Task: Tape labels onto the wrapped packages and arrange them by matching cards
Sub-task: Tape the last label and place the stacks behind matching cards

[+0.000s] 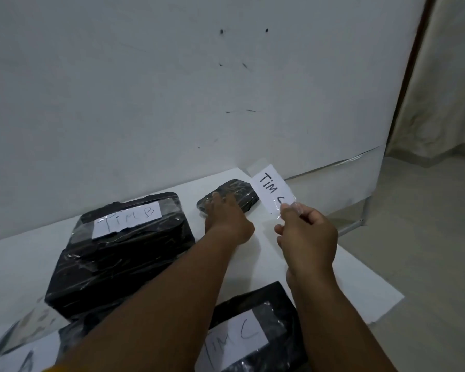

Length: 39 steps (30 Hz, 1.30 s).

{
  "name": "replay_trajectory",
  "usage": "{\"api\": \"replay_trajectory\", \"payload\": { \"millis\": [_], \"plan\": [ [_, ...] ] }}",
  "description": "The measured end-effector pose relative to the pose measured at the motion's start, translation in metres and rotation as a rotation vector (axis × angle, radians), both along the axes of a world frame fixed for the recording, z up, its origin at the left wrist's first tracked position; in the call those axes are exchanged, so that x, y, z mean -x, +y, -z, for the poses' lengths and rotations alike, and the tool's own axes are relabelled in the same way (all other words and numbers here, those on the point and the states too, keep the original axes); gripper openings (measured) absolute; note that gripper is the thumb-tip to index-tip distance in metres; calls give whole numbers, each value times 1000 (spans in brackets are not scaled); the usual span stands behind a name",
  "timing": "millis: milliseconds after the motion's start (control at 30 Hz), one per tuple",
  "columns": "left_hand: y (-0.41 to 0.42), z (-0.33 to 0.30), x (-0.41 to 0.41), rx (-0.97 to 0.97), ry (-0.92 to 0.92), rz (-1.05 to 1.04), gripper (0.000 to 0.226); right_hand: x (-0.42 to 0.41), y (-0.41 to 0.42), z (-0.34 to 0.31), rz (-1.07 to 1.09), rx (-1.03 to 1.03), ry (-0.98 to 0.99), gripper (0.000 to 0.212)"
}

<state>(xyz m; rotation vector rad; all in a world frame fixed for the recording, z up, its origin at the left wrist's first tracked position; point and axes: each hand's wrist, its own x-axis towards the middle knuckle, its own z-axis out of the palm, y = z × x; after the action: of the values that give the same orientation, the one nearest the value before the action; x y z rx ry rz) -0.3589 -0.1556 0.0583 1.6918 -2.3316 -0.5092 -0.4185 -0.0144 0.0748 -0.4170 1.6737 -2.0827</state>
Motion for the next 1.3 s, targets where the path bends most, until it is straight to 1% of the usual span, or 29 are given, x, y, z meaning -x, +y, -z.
{"api": "replay_trajectory", "payload": {
  "millis": [67, 133, 200, 267, 333, 400, 500, 533, 567, 667, 733, 833, 900, 1000, 1067, 1167, 1300],
  "plan": [
    [-8, 4, 1, -41, -120, 8, 98, 1, -1, 3, 3, 4, -14, 7],
    [-13, 7, 1, -69, -141, 7, 99, 2, -3, 6, 6, 9, -25, 5],
    [-14, 6, -2, 13, -135, 6, 92, 0, -6, 7, 1, 10, -32, 4],
    [-11, 2, -2, 152, -188, 19, 86, -1, -8, 9, -1, 12, -31, 7],
    [-5, -5, 1, 193, -195, 32, 87, -2, -8, 9, -1, 12, -30, 9],
    [-1, -5, 4, 133, -183, 28, 96, -3, -7, 8, -3, 16, -37, 10],
    [1, 9, -1, 29, -256, 19, 116, -5, -5, 2, -3, 23, -30, 7],
    [0, 12, -4, 2, -262, 13, 118, -5, -5, 0, -1, 30, -29, 6],
    [-1, 13, -6, -8, -256, 11, 115, -5, -3, -2, 0, 34, -28, 5],
    [3, 5, -12, 13, -214, 25, 94, -4, 2, -8, -3, 42, -19, 6],
    [9, -4, -18, -28, -127, 12, 88, -5, 7, -14, 3, 59, -33, 7],
    [24, -21, -26, -86, 42, 69, 95, -9, 15, -24, 7, 83, -28, 10],
    [41, -37, -31, -63, 135, 152, 102, -13, 23, -33, 9, 84, 17, 15],
    [74, -64, -46, -19, 252, 249, 104, -19, 39, -50, 27, 98, 71, 19],
    [97, -77, -63, 17, 277, 299, 105, -23, 53, -61, 45, 105, 120, 21],
    [130, -86, -102, 68, 256, 337, 107, -30, 75, -75, 35, 89, 203, 23],
    [166, -83, -160, 30, 279, 352, 100, -45, 100, -83, -115, 85, 228, 25]
  ]
}}
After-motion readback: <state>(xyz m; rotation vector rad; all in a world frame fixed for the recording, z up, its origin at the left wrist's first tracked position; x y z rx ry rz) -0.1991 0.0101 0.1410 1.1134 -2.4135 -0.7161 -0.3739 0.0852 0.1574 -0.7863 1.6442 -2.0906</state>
